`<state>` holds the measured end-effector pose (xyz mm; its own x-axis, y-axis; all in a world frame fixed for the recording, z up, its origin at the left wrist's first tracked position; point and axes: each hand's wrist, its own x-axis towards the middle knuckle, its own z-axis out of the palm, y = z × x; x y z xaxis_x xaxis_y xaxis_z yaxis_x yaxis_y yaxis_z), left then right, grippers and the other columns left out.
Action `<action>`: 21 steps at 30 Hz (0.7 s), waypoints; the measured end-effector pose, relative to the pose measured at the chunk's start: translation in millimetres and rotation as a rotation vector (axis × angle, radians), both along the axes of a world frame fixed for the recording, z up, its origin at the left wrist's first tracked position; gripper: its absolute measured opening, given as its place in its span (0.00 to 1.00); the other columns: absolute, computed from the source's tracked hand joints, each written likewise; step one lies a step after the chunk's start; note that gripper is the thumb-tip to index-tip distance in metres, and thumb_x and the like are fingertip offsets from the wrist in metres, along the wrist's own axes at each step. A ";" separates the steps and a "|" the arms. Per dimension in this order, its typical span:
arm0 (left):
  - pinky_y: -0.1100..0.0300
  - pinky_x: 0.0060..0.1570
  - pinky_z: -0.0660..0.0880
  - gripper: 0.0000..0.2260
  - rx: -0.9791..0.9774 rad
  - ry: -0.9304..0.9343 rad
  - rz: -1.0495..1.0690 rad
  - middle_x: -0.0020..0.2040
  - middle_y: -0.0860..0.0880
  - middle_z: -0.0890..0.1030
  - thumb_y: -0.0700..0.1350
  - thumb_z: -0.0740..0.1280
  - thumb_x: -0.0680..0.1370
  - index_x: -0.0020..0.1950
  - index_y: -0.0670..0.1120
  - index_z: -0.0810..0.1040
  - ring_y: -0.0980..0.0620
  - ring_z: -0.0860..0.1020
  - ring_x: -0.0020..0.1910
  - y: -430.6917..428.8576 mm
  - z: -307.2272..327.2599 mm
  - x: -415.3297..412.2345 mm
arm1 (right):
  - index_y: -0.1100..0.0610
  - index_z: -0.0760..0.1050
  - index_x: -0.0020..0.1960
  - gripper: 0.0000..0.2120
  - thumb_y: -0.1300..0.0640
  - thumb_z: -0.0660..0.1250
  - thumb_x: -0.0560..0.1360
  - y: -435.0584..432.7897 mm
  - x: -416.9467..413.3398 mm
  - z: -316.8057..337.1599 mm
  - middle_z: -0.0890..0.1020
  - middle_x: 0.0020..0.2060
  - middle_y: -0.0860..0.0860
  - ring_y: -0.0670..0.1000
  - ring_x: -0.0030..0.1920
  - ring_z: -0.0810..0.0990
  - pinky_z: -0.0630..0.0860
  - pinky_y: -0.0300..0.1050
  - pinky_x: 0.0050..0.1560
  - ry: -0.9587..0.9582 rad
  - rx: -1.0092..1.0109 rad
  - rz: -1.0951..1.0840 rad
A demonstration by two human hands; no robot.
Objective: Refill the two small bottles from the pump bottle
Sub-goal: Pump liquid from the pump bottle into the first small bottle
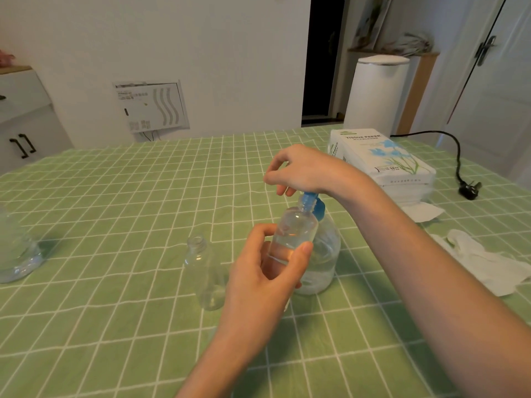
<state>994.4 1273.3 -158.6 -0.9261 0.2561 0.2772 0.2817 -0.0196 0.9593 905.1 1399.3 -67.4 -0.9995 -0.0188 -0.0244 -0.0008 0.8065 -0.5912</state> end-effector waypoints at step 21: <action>0.65 0.32 0.75 0.12 0.013 -0.008 -0.007 0.36 0.49 0.82 0.58 0.69 0.67 0.46 0.55 0.76 0.55 0.79 0.32 1.0 -0.5 -0.5 | 0.56 0.77 0.54 0.10 0.54 0.64 0.75 1.4 -0.9 -4.0 0.81 0.36 0.48 0.51 0.44 0.81 0.74 0.42 0.44 -0.015 -0.023 0.003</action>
<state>993.8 1274.2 -159.1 -0.9265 0.2590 0.2730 0.2736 -0.0342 0.9612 904.2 1400.7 -71.4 -0.9990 -0.0230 -0.0393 0.0057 0.7925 -0.6098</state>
